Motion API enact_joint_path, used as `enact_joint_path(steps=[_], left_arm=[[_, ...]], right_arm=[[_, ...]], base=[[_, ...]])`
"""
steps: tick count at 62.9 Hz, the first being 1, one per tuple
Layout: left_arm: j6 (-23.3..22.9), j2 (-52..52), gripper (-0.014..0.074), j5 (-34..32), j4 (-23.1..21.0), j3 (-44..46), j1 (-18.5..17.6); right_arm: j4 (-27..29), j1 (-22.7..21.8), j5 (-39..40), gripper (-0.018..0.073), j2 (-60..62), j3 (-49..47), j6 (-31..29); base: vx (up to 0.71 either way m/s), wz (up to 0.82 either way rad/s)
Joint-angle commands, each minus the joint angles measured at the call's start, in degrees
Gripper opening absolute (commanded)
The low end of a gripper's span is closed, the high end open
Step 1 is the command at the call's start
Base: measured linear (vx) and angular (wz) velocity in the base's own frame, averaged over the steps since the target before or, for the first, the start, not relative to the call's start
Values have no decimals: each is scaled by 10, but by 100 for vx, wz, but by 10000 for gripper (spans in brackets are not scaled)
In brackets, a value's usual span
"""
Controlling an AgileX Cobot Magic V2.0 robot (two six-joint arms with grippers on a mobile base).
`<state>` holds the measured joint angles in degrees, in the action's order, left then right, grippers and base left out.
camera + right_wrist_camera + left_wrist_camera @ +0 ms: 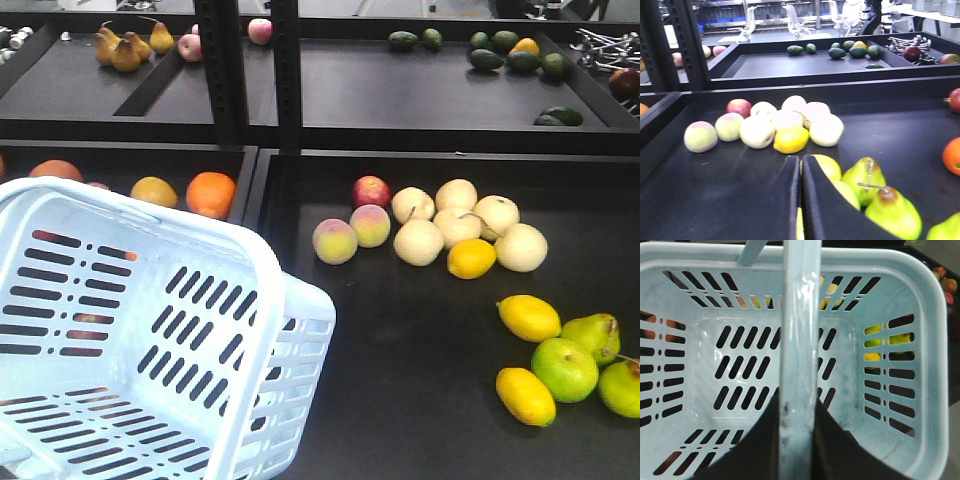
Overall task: Pick three apples into basket with both arms
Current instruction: 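Back the base away from the table holding the basket aloft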
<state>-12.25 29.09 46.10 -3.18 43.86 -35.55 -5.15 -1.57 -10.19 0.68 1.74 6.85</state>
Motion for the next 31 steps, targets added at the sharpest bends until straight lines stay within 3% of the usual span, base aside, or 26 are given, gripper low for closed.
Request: enact_joint_path(steps=[1, 31], left_arm=[[-4, 1, -8, -61, -1, 14, -1], [-4, 1, -8, -61, -1, 14, -1]], right_arm=[[-4, 3, 43, -8, 4, 7, -2], [-4, 3, 43, -8, 4, 7, -2]], base=[[-5, 18], [-7, 27]])
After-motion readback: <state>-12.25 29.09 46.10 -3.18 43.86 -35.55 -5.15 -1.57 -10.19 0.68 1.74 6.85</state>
